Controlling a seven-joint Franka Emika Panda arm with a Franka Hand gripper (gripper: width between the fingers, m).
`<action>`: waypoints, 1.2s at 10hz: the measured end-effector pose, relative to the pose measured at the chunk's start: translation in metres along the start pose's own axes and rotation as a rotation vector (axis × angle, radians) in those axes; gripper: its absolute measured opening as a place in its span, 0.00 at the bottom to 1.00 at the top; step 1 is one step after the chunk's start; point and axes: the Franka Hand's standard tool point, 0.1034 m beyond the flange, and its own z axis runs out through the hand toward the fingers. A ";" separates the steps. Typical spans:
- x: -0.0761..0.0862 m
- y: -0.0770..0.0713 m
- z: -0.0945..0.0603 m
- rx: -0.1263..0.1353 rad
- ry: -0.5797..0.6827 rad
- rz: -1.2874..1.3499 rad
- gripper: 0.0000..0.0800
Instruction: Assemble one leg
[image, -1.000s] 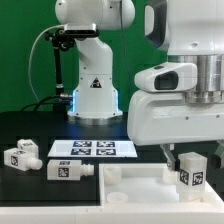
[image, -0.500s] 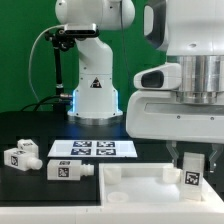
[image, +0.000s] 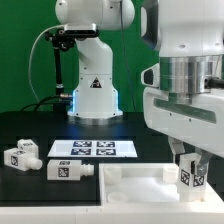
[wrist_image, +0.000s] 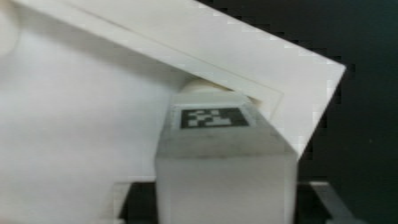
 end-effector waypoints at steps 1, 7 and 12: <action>0.001 0.000 0.000 0.000 -0.003 0.064 0.36; -0.001 0.006 0.004 -0.063 -0.031 -0.678 0.80; -0.005 -0.001 -0.001 -0.036 -0.006 -1.178 0.81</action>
Offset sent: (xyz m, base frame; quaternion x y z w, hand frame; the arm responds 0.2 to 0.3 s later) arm -0.0030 -0.0019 0.0028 -0.0898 0.0015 -0.2559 0.9625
